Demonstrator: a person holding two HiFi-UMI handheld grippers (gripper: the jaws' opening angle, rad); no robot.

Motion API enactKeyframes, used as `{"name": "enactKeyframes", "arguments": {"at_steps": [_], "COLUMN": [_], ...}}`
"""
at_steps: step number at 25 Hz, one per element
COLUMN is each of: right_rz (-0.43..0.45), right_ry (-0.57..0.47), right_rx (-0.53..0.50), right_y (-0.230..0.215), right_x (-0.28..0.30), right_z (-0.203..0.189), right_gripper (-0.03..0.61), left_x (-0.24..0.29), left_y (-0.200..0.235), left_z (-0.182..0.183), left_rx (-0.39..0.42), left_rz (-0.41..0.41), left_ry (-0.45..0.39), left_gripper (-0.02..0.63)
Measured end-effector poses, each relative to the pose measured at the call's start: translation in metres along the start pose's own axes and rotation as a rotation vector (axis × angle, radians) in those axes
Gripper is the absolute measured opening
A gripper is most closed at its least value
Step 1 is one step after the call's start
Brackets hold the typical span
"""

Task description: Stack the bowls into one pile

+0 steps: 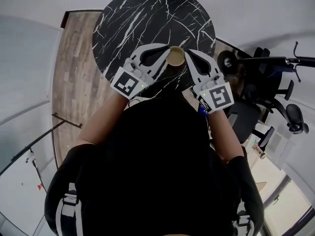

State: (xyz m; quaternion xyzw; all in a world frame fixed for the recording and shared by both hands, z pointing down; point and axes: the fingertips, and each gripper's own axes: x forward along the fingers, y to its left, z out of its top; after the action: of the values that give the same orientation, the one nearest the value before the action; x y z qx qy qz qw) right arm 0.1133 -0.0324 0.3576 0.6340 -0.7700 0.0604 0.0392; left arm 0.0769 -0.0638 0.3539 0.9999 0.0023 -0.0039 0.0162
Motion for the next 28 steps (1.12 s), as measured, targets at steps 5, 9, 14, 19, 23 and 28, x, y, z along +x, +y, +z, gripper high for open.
{"name": "enactKeyframes", "arguments": {"at_steps": [5,9,14,19,23,28], "right_rz": [-0.015,-0.013,-0.016,-0.027,-0.022,-0.016], "right_ry": [-0.033,-0.055,-0.079,-0.108,-0.107,-0.095], "right_rx": [-0.001,0.005,0.016,0.008,0.01,0.012], "right_y": [-0.006,-0.01,-0.013,-0.017,-0.017,-0.018], "right_x": [-0.009,-0.013,-0.014,-0.014,-0.014,-0.013], "right_z": [0.005,0.003,0.003,0.005,0.004,0.002], "right_gripper": [0.003,0.003,0.003,0.003,0.003,0.002], "left_x": [0.008,0.012,0.014,0.019,0.02,0.022], "left_y": [-0.004,-0.006,-0.008,-0.009,-0.01,-0.011], "left_z": [0.0,-0.001,-0.006,-0.006,-0.006,-0.007], "left_rx": [0.002,0.0,-0.011,-0.014,-0.02,-0.018], "left_rz": [-0.019,-0.028,-0.037,-0.052,-0.057,-0.064], "left_ry": [0.003,0.001,0.007,0.004,0.0,0.008], "left_gripper": [0.003,0.003,0.003,0.003,0.003,0.003]}}
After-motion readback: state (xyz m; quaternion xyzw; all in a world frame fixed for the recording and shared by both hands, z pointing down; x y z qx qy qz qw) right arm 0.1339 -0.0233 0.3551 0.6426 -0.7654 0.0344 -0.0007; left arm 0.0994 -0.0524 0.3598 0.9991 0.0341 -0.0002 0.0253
